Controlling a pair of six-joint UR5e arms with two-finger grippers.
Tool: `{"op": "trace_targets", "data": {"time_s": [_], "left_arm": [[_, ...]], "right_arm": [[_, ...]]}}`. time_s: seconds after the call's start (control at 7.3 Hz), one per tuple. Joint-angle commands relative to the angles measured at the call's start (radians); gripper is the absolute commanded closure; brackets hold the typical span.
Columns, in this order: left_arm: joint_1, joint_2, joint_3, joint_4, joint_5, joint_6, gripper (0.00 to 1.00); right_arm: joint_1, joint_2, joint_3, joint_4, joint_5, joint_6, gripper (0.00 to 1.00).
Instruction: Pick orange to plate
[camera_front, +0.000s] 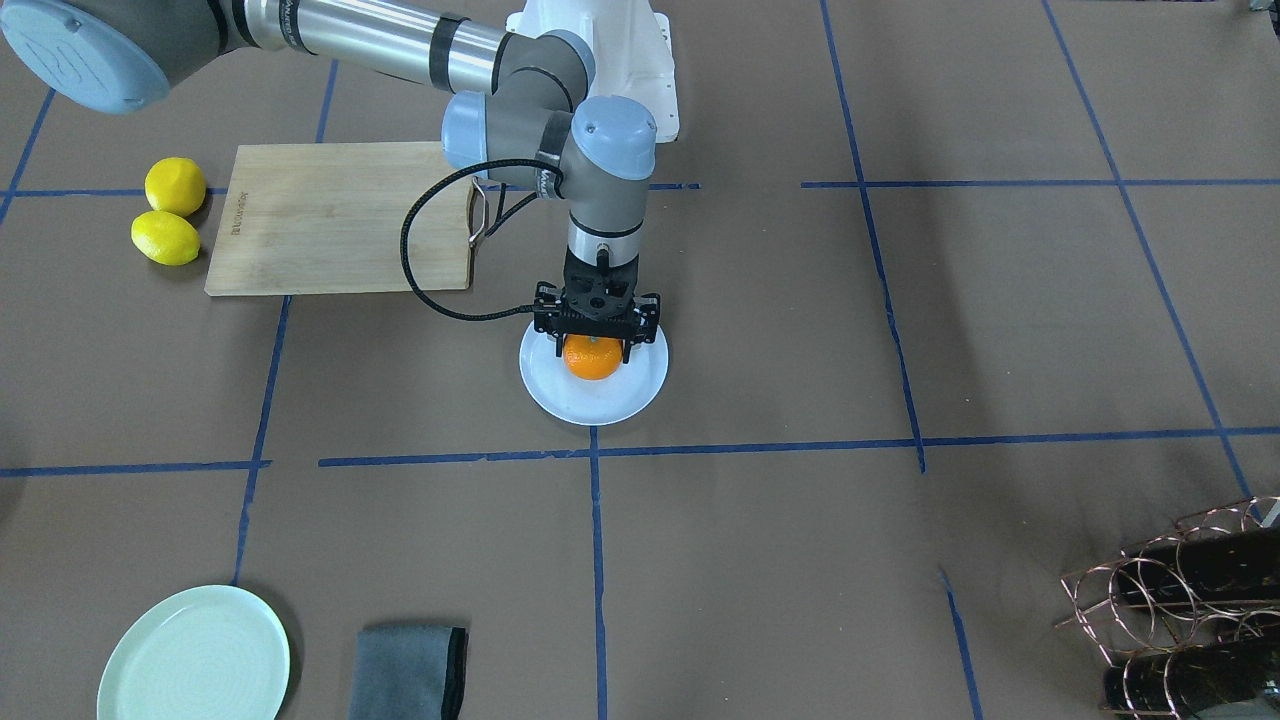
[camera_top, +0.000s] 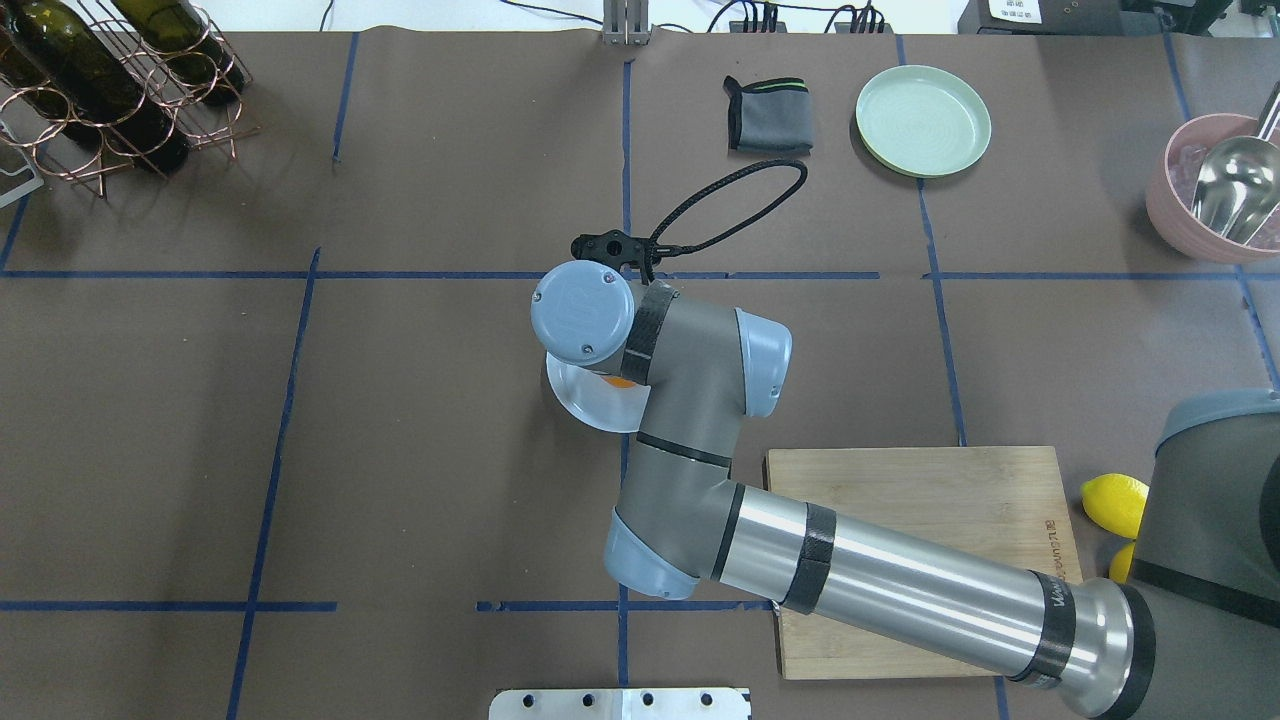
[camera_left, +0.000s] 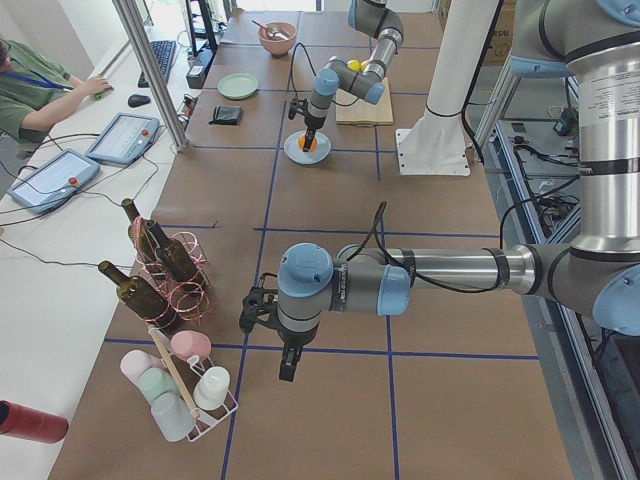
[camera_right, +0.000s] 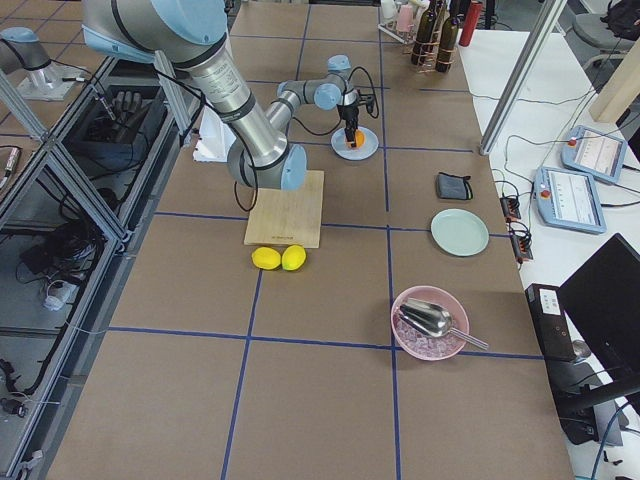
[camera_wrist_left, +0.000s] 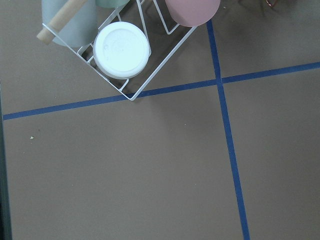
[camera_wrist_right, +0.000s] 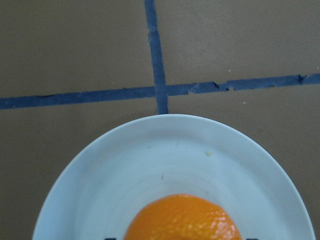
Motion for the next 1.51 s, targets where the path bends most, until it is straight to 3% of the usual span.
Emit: {"op": "trace_targets", "data": {"time_s": [0.0, 0.14, 0.27, 0.68, 0.82, 1.23, 1.37], "left_arm": [[0.000, -0.001, 0.000, -0.001, 0.000, 0.000, 0.00], [0.000, -0.001, 0.000, -0.002, 0.000, 0.002, 0.00], [0.000, 0.002, 0.001, -0.001, 0.000, 0.002, 0.00], [0.000, 0.010, 0.008, 0.004, -0.003, 0.002, 0.00], [0.000, 0.010, 0.006, 0.004, -0.003, 0.003, 0.00], [0.014, 0.011, 0.004, 0.006, -0.040, 0.005, 0.00], [0.067, 0.011, 0.003, 0.010, -0.043, 0.000, 0.00]], "right_arm": [[0.011, -0.001, 0.029, -0.004, 0.007, -0.011, 0.00], [0.058, -0.016, 0.077, -0.015, 0.048, -0.030, 0.00], [0.131, -0.036, 0.152, -0.083, 0.147, -0.113, 0.00], [0.410, -0.285, 0.460, -0.254, 0.376, -0.519, 0.00], [0.517, -0.374, 0.499, -0.256, 0.447, -0.721, 0.00], [0.815, -0.598, 0.496, -0.259, 0.582, -1.275, 0.00], [0.928, -0.693, 0.496, -0.259, 0.622, -1.444, 0.00]]}}
